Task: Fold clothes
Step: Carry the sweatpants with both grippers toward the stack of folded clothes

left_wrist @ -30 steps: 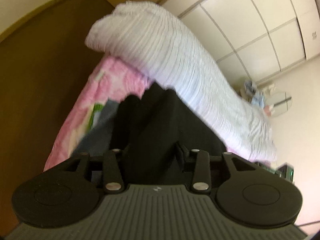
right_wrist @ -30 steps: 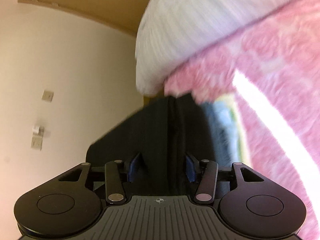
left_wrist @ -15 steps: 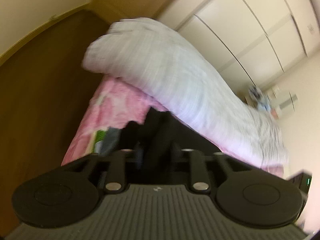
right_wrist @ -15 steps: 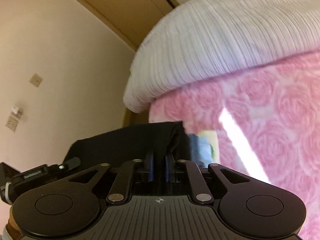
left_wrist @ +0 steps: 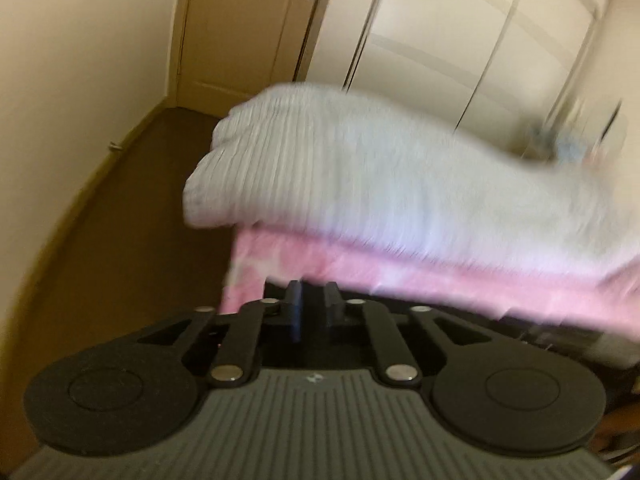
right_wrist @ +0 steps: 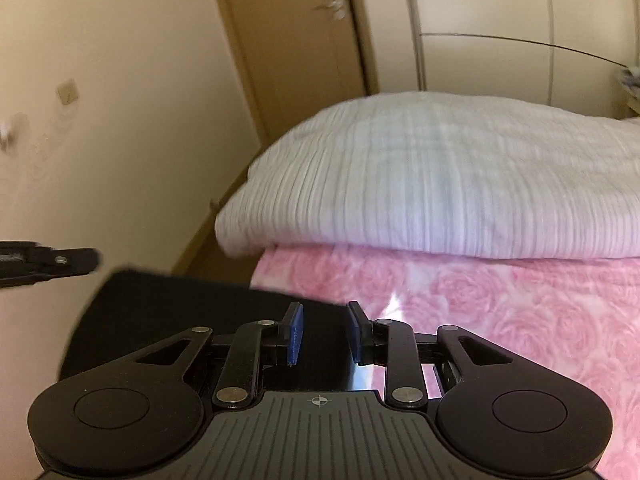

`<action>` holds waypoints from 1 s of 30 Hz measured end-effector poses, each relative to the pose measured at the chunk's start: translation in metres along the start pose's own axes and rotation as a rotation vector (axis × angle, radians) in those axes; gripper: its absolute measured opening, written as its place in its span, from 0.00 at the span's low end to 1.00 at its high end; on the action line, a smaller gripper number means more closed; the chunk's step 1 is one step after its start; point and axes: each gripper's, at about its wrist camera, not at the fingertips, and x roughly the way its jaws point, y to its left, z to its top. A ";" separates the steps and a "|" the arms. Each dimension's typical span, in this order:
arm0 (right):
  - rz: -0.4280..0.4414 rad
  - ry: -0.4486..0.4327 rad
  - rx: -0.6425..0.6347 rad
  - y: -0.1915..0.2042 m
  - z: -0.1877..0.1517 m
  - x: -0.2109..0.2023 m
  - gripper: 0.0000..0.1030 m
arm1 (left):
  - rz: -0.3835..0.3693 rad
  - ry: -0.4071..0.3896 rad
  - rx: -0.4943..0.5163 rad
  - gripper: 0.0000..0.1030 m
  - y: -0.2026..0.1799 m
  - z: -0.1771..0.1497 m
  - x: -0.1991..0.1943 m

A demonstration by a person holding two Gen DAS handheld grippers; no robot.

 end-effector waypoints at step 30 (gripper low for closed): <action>0.080 0.047 -0.165 0.040 -0.098 -0.093 0.27 | 0.025 0.034 -0.076 0.08 -0.012 -0.114 -0.090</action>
